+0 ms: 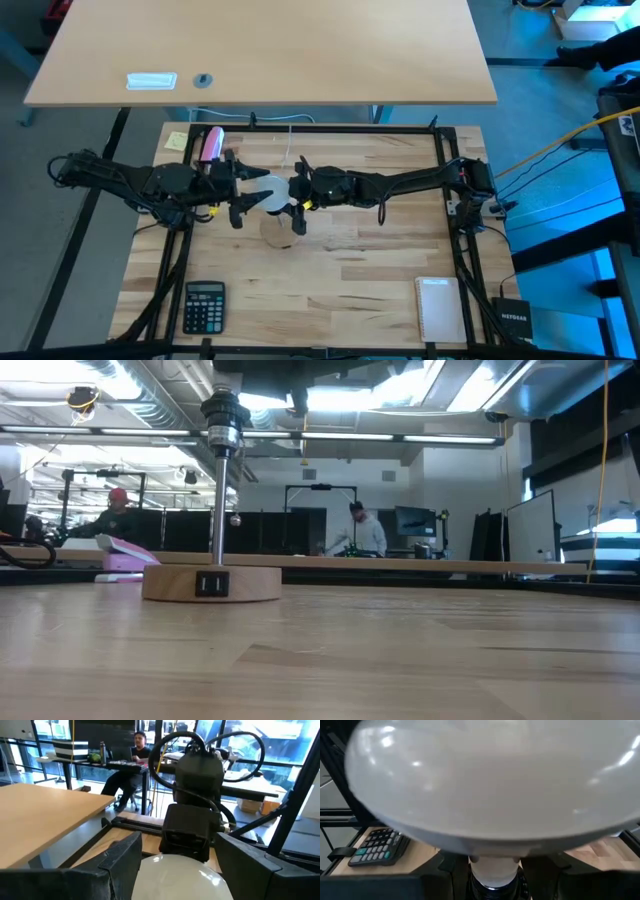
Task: Screw lightbulb
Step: Insert the lightbulb into the desk lamp
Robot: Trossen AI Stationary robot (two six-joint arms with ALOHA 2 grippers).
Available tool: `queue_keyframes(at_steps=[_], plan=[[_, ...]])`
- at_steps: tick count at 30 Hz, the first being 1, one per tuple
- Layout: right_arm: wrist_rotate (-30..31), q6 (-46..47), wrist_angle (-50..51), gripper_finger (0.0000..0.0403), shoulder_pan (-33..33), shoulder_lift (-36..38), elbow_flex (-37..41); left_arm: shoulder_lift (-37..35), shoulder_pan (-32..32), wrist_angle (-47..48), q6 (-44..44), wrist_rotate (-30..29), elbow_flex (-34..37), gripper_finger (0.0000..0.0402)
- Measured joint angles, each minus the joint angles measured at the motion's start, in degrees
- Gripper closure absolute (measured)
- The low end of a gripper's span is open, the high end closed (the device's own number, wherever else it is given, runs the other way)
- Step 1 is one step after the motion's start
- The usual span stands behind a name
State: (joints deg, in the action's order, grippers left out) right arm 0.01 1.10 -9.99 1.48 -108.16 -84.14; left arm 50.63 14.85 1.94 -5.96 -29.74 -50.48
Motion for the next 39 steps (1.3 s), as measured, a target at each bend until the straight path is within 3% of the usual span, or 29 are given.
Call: queue_keyframes(at_steps=[4,11,22,32,39], plan=[[0.0,-0.02,0.11,0.0255,0.0,0.0,0.02,0.05,0.0,-0.34,0.82,0.0,-0.53,0.0163],[0.0,-0.09,-0.18,0.0255,0.0,-0.04,0.07,3.4,-0.02,10.56,-0.17,-0.11,-5.91,0.0163],[-0.55,0.12,-0.38,0.0252,0.0,-0.11,0.13,5.78,0.04,13.41,-0.23,-3.72,-6.32,0.0163],[-0.95,-1.41,6.26,0.0133,0.0,1.24,-1.85,5.25,0.04,15.49,-2.32,-3.97,-6.27,0.0163],[-1.06,-3.22,18.21,0.01,0.07,6.0,-2.1,5.27,0.04,15.31,-2.15,-3.98,-6.21,0.0163]])
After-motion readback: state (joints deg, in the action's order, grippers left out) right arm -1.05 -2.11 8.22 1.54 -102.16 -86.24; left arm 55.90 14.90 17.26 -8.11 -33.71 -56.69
